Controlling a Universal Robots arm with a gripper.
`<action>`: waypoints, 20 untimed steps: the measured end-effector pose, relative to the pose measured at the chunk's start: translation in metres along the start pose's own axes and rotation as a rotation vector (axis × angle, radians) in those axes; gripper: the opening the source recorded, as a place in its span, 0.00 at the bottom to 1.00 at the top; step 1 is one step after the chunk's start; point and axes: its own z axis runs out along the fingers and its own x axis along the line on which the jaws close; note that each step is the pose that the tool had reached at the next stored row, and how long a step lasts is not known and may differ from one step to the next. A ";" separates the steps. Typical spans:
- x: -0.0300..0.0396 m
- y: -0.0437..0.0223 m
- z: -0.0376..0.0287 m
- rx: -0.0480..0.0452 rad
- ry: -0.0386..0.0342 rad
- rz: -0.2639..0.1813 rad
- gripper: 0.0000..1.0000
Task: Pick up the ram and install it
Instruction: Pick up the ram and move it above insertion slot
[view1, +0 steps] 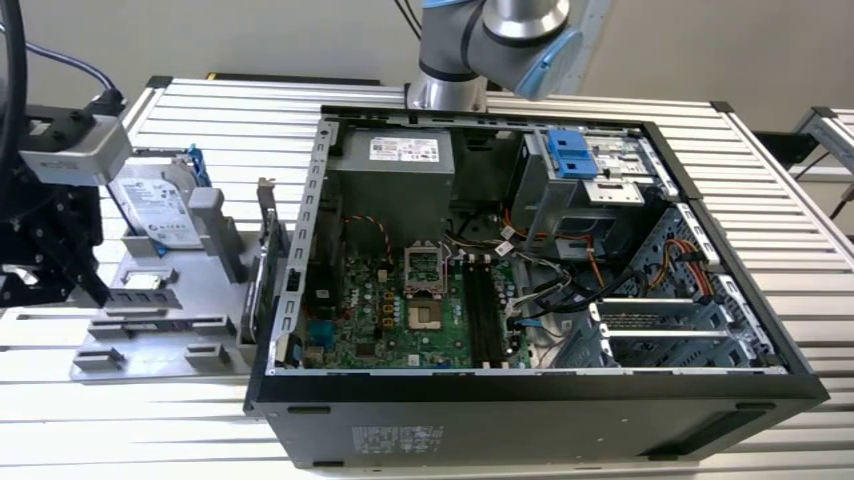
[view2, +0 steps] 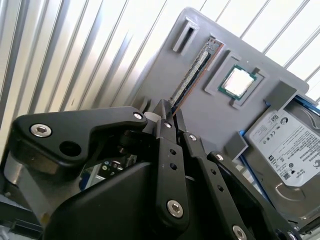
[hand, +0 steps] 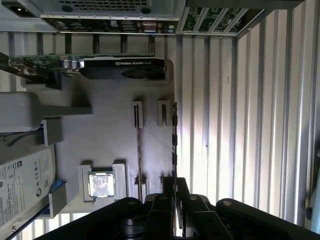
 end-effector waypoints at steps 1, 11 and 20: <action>0.0000 0.0000 -0.0009 0.0001 0.0000 0.000 0.00; -0.0004 0.0000 -0.0098 0.0002 0.0000 0.005 0.00; -0.0007 0.0001 -0.0183 0.0004 -0.0001 0.010 0.00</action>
